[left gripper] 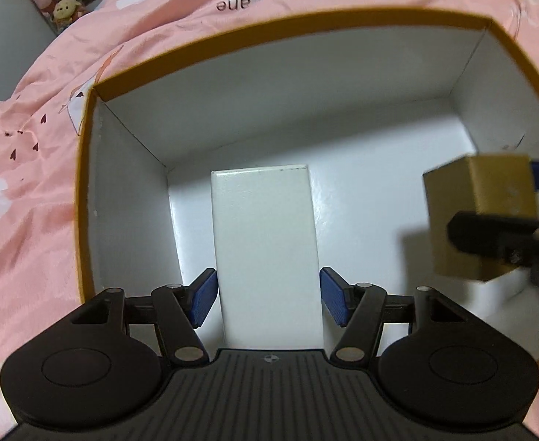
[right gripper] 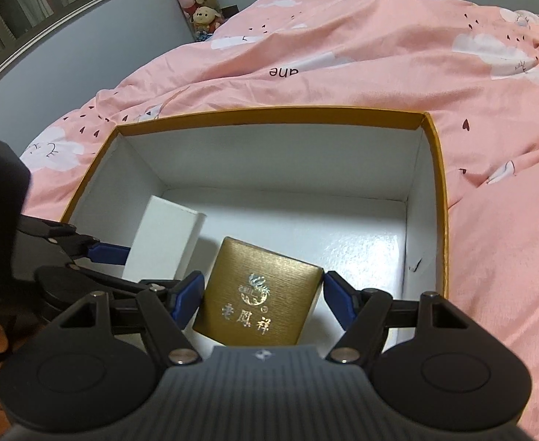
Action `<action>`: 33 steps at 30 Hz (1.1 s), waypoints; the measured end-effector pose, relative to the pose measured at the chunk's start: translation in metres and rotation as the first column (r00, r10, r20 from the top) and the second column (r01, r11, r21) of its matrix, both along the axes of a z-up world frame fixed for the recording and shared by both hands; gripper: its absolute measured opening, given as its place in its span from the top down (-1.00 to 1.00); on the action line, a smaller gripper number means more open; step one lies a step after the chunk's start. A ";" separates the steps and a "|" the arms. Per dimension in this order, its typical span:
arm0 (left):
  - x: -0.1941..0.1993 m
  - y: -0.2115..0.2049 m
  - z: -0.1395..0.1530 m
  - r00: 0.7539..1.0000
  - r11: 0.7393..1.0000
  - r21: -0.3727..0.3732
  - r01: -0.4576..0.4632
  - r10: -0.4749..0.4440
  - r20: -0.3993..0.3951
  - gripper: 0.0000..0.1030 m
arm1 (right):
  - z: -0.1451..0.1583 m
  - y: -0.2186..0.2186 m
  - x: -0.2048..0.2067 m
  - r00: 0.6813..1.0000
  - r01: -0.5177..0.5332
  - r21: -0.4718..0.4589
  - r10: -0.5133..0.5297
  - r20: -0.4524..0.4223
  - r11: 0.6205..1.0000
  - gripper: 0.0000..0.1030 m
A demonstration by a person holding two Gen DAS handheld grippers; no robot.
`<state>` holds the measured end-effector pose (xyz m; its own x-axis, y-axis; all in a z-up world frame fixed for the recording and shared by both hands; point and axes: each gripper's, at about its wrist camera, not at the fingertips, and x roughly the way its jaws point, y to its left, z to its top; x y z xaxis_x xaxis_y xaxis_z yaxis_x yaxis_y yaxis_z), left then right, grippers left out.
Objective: Organize objects
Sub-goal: 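Lower the white box into the orange box, open left gripper while right carries gold box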
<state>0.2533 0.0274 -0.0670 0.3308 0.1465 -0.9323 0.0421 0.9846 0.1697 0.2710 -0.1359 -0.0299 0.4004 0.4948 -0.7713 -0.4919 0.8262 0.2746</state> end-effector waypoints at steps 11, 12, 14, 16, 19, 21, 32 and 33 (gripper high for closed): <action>-0.001 -0.003 0.009 0.993 0.992 0.049 0.114 -0.113 -0.023 -0.42 | -0.006 0.004 0.006 0.999 -0.027 0.001 0.027 -0.031 1.000 -0.41; 0.000 -0.002 0.015 0.990 0.989 0.046 0.139 -0.139 -0.005 -0.42 | -0.006 0.004 0.006 0.999 -0.032 -0.005 0.032 -0.032 0.999 -0.41; 0.003 -0.003 0.026 0.979 0.978 0.056 0.200 -0.202 0.021 -0.42 | -0.005 0.005 0.008 0.998 -0.047 -0.016 0.046 -0.035 0.999 -0.41; 0.009 -0.008 0.033 0.961 0.960 0.079 0.268 -0.272 0.044 -0.42 | -0.005 0.007 0.010 0.998 -0.056 -0.030 0.055 -0.041 0.998 -0.41; 0.022 -0.019 0.031 0.928 0.927 0.092 0.364 -0.369 0.050 -0.40 | -0.007 0.012 0.013 0.997 -0.069 -0.062 0.066 -0.047 0.996 -0.41; 0.030 -0.024 0.025 0.910 0.907 0.107 0.407 -0.413 0.039 -0.40 | -0.009 0.014 0.014 0.996 -0.075 -0.083 0.071 -0.051 0.994 -0.41; 0.025 -0.044 -0.015 0.789 0.753 0.242 0.612 -0.605 -0.111 -0.09 | -0.016 0.012 0.012 0.993 -0.094 -0.091 0.087 -0.080 0.991 -0.41; 0.023 -0.043 -0.016 0.784 0.746 0.249 0.617 -0.610 -0.117 -0.04 | -0.017 0.012 0.013 0.992 -0.095 -0.085 0.088 -0.088 0.992 -0.41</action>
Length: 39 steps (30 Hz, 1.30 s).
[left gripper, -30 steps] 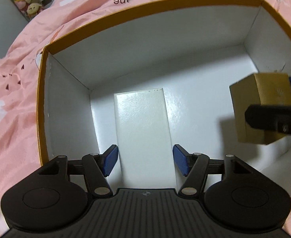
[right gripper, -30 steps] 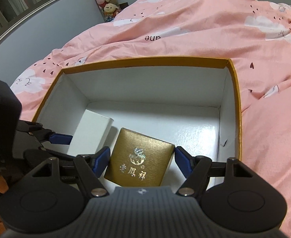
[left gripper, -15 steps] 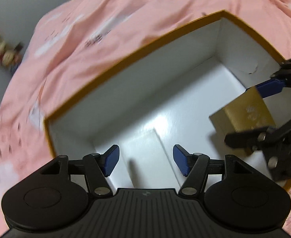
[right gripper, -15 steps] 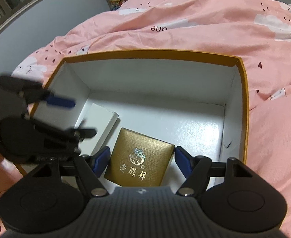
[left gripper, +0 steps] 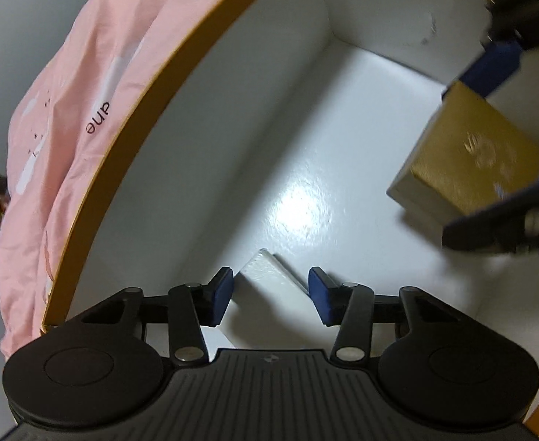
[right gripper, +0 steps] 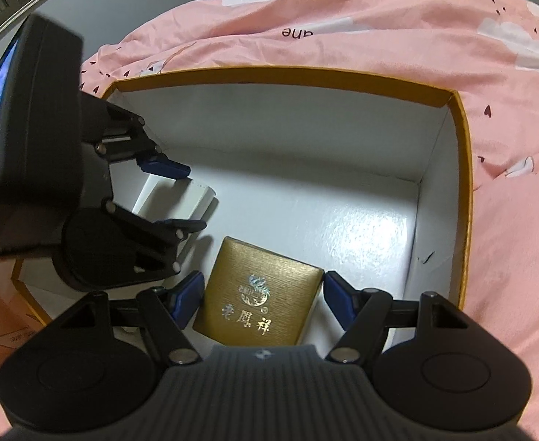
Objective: Organize objects
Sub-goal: 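Lower the white box into the orange box, open left gripper while right carries gold box, then lower the gold box into the orange box corner and open the right gripper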
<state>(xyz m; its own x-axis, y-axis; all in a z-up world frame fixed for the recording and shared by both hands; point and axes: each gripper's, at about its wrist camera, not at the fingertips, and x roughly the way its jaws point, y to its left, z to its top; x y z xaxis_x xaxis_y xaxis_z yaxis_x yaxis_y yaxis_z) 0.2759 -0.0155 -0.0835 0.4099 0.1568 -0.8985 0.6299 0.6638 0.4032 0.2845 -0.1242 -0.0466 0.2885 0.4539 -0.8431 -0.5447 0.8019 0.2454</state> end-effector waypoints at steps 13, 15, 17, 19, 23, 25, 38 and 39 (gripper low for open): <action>-0.008 0.022 -0.010 0.999 0.998 0.036 -0.043 0.043 -0.020 0.13 | -0.008 0.007 0.009 0.996 0.035 0.032 -0.032 -0.084 0.999 -0.41; -0.009 0.028 -0.006 0.998 0.998 0.000 -0.065 0.065 0.005 0.15 | -0.007 0.007 0.009 0.996 0.040 0.034 -0.037 -0.085 0.999 -0.41; -0.009 0.037 0.006 0.993 0.991 -0.076 -0.114 0.116 0.027 0.16 | -0.007 0.008 0.009 0.996 0.045 0.038 -0.042 -0.081 0.998 -0.41; -0.011 0.048 0.026 0.981 0.969 -0.175 -0.172 0.184 0.054 0.16 | -0.006 0.008 0.011 0.995 0.052 0.051 -0.048 -0.085 0.997 -0.41; -0.019 0.074 0.066 0.950 0.907 -0.336 -0.253 0.299 0.092 0.16 | -0.002 0.018 0.017 0.994 0.068 0.080 -0.060 -0.095 0.994 -0.41; -0.005 0.077 0.083 0.933 0.887 -0.362 -0.288 0.345 0.105 0.16 | 0.002 0.027 0.020 0.994 0.068 0.092 -0.060 -0.090 0.993 -0.41; -0.013 0.147 0.096 0.774 0.701 -0.461 -0.544 0.631 0.046 0.25 | 0.004 0.109 0.058 0.992 0.078 0.176 -0.059 -0.111 0.981 -0.41; -0.013 0.150 0.094 0.771 0.695 -0.463 -0.550 0.635 0.037 0.27 | 0.003 0.114 0.061 0.992 0.076 0.176 -0.057 -0.111 0.981 -0.41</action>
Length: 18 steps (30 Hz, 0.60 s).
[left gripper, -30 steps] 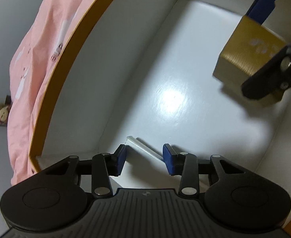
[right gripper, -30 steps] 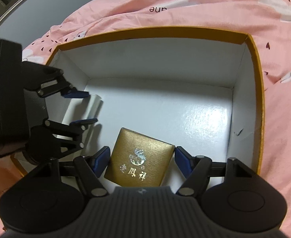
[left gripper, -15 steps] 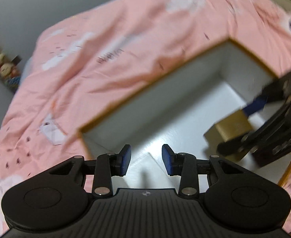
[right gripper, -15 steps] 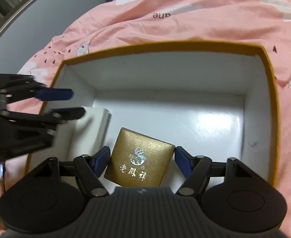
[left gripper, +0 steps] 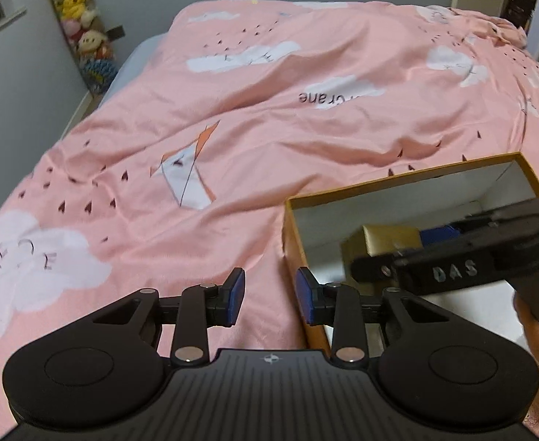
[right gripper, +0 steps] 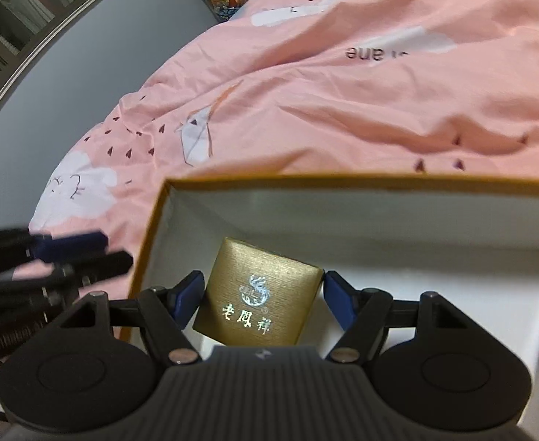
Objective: Organize objects
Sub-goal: 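Lower the gold box into the orange box corner and open the right gripper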
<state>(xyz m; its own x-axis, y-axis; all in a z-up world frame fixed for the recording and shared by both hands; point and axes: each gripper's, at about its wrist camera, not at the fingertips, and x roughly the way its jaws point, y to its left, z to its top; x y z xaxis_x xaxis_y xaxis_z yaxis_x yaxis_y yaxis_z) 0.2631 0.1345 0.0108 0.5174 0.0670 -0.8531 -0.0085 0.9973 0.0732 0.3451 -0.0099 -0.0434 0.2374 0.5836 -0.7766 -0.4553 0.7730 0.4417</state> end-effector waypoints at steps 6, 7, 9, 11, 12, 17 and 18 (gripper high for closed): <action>-0.004 0.008 -0.007 1.000 0.999 -0.036 -0.005 0.004 -0.007 0.33 | -0.013 0.021 0.011 1.000 -0.001 0.001 0.001 -0.022 1.000 -0.43; -0.003 0.008 -0.009 1.000 0.999 -0.040 -0.003 0.002 -0.007 0.33 | -0.015 0.022 0.011 1.000 -0.003 0.003 0.003 -0.025 1.000 -0.43; -0.003 0.009 -0.013 1.000 0.999 -0.043 -0.003 0.002 -0.011 0.34 | -0.016 0.022 0.010 1.000 -0.013 0.025 0.013 -0.026 1.000 -0.43; -0.003 0.009 -0.015 1.000 0.999 -0.052 0.004 -0.005 -0.016 0.35 | -0.014 0.020 0.010 1.000 -0.019 0.043 0.020 -0.024 0.999 -0.51; -0.004 0.009 -0.015 1.000 0.998 -0.055 0.007 -0.008 -0.019 0.35 | -0.012 0.019 0.009 1.000 -0.025 0.042 0.025 -0.014 0.999 -0.53; -0.008 0.007 -0.018 1.000 0.999 -0.044 0.022 -0.023 -0.021 0.35 | -0.006 0.011 0.004 0.997 -0.079 0.053 0.079 0.013 0.995 -0.53; -0.009 0.007 -0.018 1.000 0.999 -0.044 0.019 -0.020 -0.019 0.35 | -0.005 0.010 0.003 0.996 -0.083 0.042 0.082 0.026 0.996 -0.53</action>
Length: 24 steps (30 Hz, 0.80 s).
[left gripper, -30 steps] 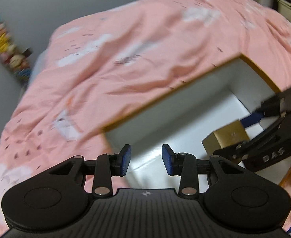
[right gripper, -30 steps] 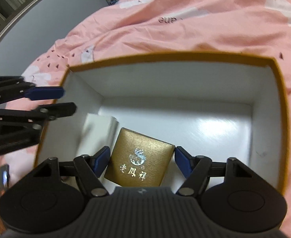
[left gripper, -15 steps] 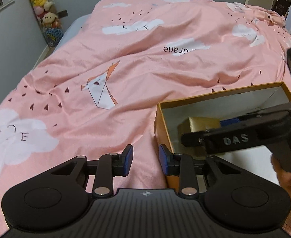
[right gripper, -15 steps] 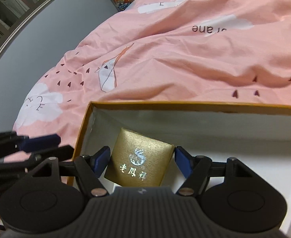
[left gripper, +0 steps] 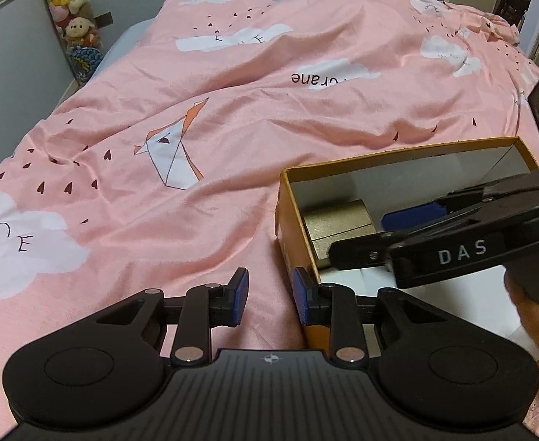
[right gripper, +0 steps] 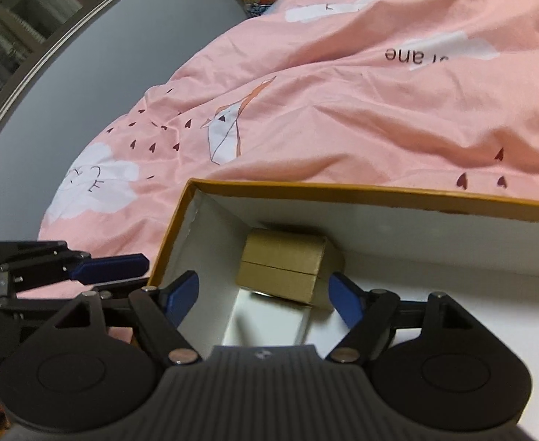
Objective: Organize objects
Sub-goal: 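Lower the gold box into the orange box corner and open the right gripper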
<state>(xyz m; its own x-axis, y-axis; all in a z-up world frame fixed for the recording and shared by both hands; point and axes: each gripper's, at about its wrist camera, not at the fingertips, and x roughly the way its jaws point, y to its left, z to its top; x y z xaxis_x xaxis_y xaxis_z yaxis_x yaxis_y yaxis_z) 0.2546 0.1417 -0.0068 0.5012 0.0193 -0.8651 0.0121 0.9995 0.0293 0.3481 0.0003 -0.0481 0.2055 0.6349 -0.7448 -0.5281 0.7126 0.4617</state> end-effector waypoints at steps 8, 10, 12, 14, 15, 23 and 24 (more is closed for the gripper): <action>-0.001 0.000 0.002 1.000 1.000 -0.010 0.002 -0.002 0.006 0.39 | -0.009 -0.001 0.001 1.000 -0.010 -0.039 0.010 -0.003 0.999 0.24; -0.001 0.001 0.002 1.000 1.000 -0.010 0.002 -0.002 0.005 0.39 | -0.010 0.002 0.002 1.000 -0.012 -0.040 0.012 0.000 0.999 0.41; -0.001 0.001 0.002 1.000 1.000 -0.008 0.001 -0.001 0.005 0.39 | -0.012 0.006 0.002 1.000 -0.013 -0.037 0.013 -0.004 0.999 0.44; -0.001 0.000 0.003 1.000 1.000 -0.010 0.001 -0.001 0.005 0.39 | -0.011 0.008 0.002 1.000 -0.015 -0.046 0.016 0.014 0.999 0.44; -0.002 0.000 0.003 1.000 1.000 -0.012 0.000 0.000 0.007 0.39 | -0.011 0.008 0.001 1.000 -0.016 -0.049 0.017 0.015 0.999 0.44; -0.030 -0.014 0.032 0.994 1.000 -0.013 0.013 -0.012 0.110 0.39 | 0.028 -0.010 -0.032 0.991 -0.024 -0.059 0.032 0.133 0.998 0.41; -0.036 -0.017 0.039 0.991 1.000 -0.020 0.019 -0.016 0.133 0.39 | 0.037 -0.014 -0.042 0.985 -0.028 -0.061 0.038 0.167 0.998 0.41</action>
